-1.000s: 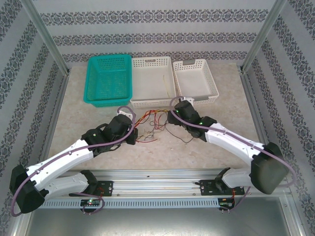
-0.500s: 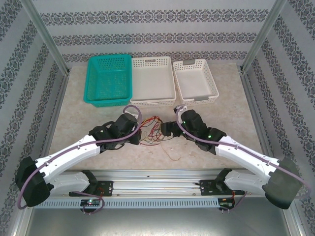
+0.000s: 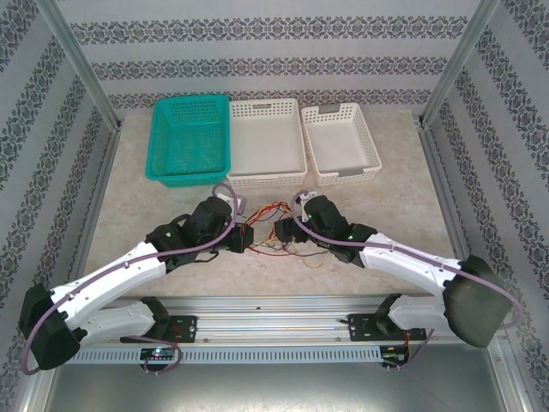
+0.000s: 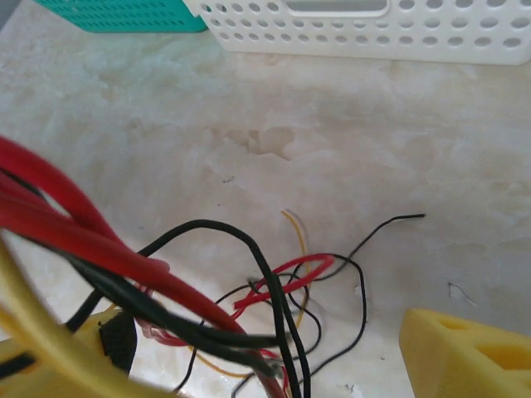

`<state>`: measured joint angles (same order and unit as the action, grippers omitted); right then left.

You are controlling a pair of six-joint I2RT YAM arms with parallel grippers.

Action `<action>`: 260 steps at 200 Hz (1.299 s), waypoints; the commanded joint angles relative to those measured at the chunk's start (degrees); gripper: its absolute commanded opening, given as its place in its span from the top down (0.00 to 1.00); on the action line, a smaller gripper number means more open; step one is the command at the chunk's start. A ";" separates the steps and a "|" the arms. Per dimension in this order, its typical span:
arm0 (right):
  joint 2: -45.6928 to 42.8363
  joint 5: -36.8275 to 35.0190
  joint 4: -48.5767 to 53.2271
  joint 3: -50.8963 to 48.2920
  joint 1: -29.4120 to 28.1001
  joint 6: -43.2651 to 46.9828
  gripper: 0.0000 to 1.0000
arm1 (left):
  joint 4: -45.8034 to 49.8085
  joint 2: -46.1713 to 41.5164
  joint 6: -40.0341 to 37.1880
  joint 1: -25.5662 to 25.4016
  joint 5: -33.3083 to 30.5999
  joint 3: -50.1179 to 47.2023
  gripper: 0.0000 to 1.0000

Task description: Untangle the cables

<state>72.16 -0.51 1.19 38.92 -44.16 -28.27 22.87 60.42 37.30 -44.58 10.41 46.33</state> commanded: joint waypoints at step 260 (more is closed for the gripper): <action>-12.48 -3.51 2.29 -4.73 10.81 1.37 0.19 | 5.67 -9.33 0.32 -0.60 4.38 -2.18 1.00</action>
<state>61.95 -5.67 1.61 34.44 -34.06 -27.97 28.58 50.52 39.31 -44.58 16.08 42.89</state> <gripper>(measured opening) 0.814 0.074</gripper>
